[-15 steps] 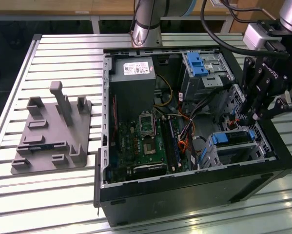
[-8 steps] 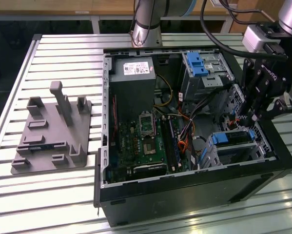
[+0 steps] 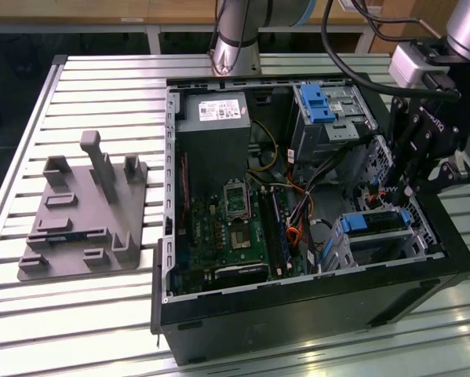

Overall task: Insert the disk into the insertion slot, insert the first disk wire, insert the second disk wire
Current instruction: 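Insert the first disk wire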

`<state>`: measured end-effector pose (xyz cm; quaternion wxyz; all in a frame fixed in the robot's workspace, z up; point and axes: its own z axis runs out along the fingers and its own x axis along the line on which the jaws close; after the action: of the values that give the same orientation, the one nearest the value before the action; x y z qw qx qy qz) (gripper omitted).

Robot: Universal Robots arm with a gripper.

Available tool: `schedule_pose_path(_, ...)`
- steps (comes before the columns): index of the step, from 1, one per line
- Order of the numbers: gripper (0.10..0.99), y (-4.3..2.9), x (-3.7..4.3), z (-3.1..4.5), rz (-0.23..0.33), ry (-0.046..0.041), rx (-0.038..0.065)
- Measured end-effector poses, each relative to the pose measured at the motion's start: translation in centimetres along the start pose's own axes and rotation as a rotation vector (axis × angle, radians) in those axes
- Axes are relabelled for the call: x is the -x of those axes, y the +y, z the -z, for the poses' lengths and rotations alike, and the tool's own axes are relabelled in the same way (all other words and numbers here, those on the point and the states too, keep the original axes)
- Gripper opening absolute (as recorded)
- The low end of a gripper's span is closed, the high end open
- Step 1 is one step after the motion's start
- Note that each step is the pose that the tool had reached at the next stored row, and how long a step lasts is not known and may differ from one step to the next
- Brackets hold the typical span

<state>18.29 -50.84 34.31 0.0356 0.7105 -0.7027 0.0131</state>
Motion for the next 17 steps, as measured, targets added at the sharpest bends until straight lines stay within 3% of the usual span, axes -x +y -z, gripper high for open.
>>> schedule_pose_path(8, 0.349, -0.01, 0.01, -0.17, -0.005, -0.0002, 0.0)
schedule_pose_path(11, 0.271, -0.01, 0.02, -0.24, -0.007, -0.0004, 0.0)
schedule_pose_path(13, 0.165, -0.01, 0.02, -0.27, -0.008, -0.0003, 0.001)
schedule_pose_path(17, 0.165, -0.01, 0.02, -0.31, -0.01, -0.0004, 0.001)
